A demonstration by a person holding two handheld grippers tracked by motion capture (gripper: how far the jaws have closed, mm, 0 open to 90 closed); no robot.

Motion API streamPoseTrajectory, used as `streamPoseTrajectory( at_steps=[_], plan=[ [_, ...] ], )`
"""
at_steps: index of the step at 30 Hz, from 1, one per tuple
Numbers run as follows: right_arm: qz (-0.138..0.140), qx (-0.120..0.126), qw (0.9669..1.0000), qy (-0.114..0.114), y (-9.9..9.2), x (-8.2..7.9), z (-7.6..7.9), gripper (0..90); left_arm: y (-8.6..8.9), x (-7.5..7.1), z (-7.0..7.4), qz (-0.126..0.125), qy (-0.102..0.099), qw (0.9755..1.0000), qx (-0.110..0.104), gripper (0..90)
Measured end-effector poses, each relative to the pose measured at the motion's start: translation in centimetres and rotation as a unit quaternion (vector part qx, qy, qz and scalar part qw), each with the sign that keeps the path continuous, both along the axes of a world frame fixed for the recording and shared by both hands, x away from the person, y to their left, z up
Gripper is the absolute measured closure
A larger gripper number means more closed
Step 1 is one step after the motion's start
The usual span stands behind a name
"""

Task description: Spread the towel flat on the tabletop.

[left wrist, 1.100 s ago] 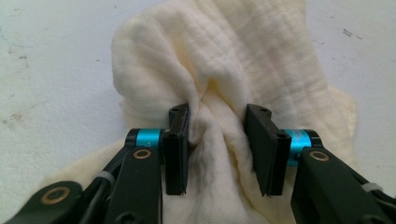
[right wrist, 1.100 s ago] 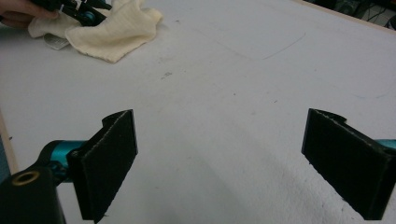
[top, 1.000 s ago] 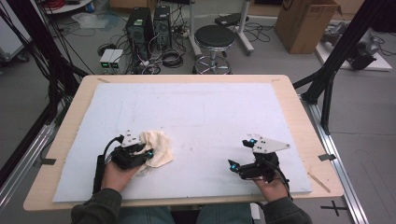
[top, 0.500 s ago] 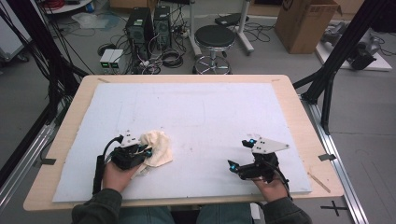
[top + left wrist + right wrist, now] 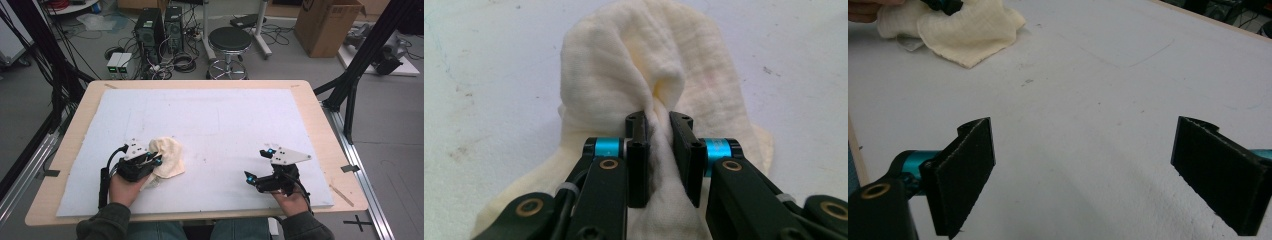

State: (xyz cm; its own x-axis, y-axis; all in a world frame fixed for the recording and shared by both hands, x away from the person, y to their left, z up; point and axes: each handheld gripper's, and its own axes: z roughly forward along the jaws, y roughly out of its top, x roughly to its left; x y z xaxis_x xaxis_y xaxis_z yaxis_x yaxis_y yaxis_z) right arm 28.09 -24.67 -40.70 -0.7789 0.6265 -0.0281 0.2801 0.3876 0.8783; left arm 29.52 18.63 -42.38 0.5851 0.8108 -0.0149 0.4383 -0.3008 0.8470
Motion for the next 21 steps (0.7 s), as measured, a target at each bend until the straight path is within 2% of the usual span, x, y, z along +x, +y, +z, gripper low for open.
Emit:
streamPoseTrajectory(
  at_steps=[3,10,16,19,21],
  plan=[
    [0.0,0.0,1.0,-0.002,0.0,0.0,0.1,9.7,-0.1,-0.2,0.6,-0.002,-0.007,0.9999,-0.012,78.6],
    [-0.005,0.008,0.9999,-0.007,-0.3,0.0,0.4,9.7,-0.9,-0.2,1.5,-0.015,-0.007,0.9997,-0.015,78.8],
    [-0.001,0.011,0.9999,-0.011,-0.4,0.0,0.4,9.7,-2.9,0.4,3.7,-0.031,-0.024,0.9986,-0.035,78.9],
    [0.002,0.011,0.9999,-0.01,-0.4,0.0,0.4,9.7,-4.3,0.9,4.7,-0.044,-0.033,0.9981,-0.028,78.8],
    [0.003,0.013,0.9998,-0.011,-0.4,0.0,0.4,9.7,-5.1,1.2,5.1,-0.049,-0.036,0.9977,-0.032,78.9]
  ],
)
